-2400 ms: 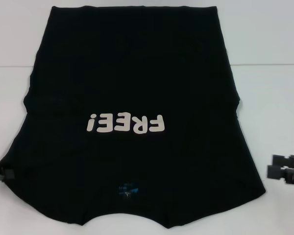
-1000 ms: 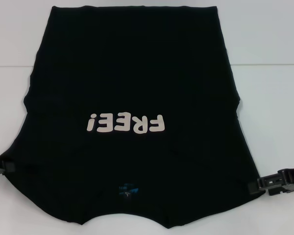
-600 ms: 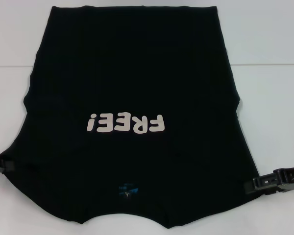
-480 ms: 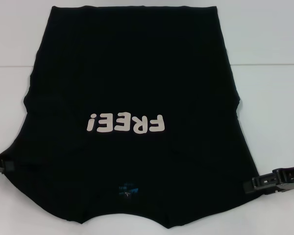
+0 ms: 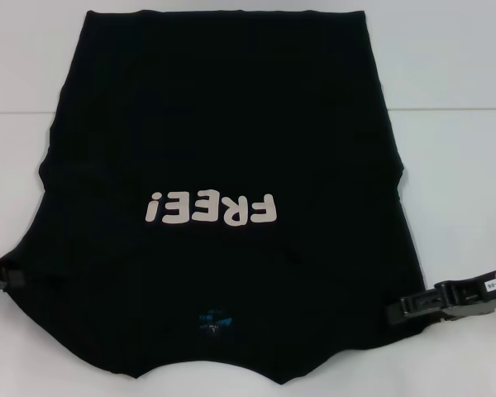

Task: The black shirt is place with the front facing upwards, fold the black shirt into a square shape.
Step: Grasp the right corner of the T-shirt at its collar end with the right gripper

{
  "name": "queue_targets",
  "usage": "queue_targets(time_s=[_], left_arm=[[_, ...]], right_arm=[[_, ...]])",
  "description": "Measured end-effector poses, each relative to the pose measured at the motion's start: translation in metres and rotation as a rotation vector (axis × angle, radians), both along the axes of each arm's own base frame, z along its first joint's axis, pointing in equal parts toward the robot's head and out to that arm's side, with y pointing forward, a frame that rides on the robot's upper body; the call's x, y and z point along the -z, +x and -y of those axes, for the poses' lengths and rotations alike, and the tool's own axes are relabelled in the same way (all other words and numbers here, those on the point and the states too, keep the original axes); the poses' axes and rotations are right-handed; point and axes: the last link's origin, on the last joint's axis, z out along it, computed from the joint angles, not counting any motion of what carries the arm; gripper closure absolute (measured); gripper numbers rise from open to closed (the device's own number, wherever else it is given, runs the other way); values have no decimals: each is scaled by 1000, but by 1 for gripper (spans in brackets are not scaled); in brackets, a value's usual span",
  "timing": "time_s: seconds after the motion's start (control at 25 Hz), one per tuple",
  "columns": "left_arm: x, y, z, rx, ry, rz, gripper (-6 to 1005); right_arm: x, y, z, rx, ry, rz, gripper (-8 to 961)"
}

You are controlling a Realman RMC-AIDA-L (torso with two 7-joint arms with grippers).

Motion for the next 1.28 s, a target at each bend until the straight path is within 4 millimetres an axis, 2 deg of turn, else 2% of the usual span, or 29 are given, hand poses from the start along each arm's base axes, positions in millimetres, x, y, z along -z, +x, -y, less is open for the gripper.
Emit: queue_targets(time_s=[0.28, 0.72, 1.28], left_arm=[[0, 0, 0, 2, 3, 3, 979], [1, 1, 1, 5, 0, 10, 978], [-1, 2, -1, 11, 9, 13, 978]], right_arm=[[6, -5, -1, -11, -6, -5, 99], [3, -6, -3, -30, -4, 11, 124], [2, -10, -7, -40, -25, 43, 751]])
